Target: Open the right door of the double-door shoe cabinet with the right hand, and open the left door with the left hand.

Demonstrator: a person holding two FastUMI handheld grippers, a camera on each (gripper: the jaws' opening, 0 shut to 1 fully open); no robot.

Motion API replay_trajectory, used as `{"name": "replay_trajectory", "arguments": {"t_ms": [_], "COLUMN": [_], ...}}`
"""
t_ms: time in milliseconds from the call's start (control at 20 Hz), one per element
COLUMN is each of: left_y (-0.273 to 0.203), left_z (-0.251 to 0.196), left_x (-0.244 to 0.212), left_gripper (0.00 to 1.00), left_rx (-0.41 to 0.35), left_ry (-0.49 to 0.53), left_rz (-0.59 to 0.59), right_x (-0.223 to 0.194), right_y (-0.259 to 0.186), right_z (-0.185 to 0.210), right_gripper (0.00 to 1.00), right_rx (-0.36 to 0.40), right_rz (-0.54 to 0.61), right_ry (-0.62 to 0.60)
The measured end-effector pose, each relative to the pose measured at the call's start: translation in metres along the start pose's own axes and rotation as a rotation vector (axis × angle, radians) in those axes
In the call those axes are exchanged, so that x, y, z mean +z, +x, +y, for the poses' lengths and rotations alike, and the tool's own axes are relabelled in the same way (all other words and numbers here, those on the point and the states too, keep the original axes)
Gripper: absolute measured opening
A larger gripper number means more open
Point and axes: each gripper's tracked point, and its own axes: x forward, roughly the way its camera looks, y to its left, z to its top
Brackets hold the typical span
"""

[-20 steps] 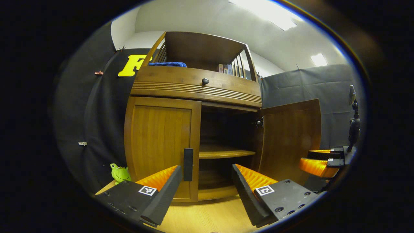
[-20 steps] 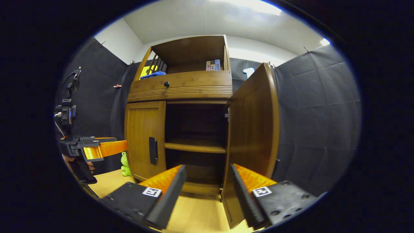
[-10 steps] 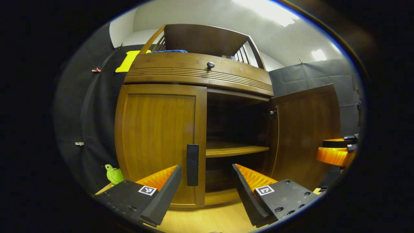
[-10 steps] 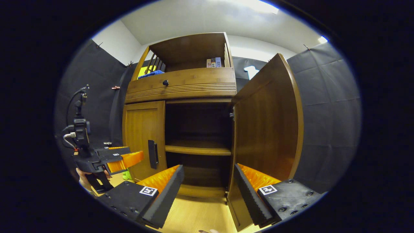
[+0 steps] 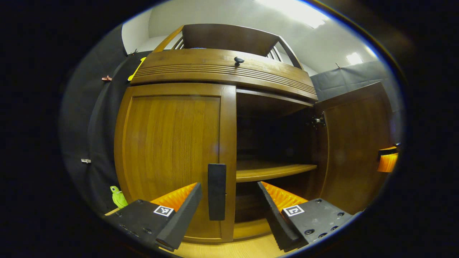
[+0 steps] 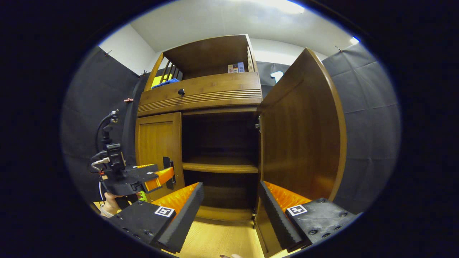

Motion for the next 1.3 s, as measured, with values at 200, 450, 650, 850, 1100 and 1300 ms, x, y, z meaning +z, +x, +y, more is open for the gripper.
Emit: {"name": "replay_trajectory", "arguments": {"t_ms": [200, 450, 650, 850, 1100, 1300], "left_y": [0.021, 0.038, 0.046, 0.045, 0.036, 0.019], "left_z": [0.011, 0.021, 0.019, 0.021, 0.020, 0.018], "left_x": [-0.016, -0.028, -0.032, -0.035, -0.034, -0.035], "left_gripper": [0.92, 0.82, 0.56, 0.33, 0.30, 0.30], "left_rx": [0.025, 0.054, 0.032, 0.039, 0.015, -0.019], "left_ry": [0.010, 0.018, 0.003, 0.003, -0.014, -0.031], "left_rz": [0.033, 0.037, 0.035, 0.051, 0.070, 0.083], "right_x": [-0.005, -0.014, -0.022, -0.024, -0.018, -0.014], "right_y": [0.008, 0.016, 0.018, 0.019, 0.014, -0.006], "right_z": [0.003, 0.009, 0.010, 0.010, 0.007, 0.005], "right_gripper": [0.96, 0.98, 0.98, 0.98, 0.98, 0.98], "right_rx": [0.034, 0.056, 0.066, 0.058, 0.032, 0.010], "right_rz": [-0.004, 0.002, 0.015, 0.031, 0.027, 0.024], "right_ry": [-0.006, -0.038, -0.051, -0.043, -0.049, -0.046]}}
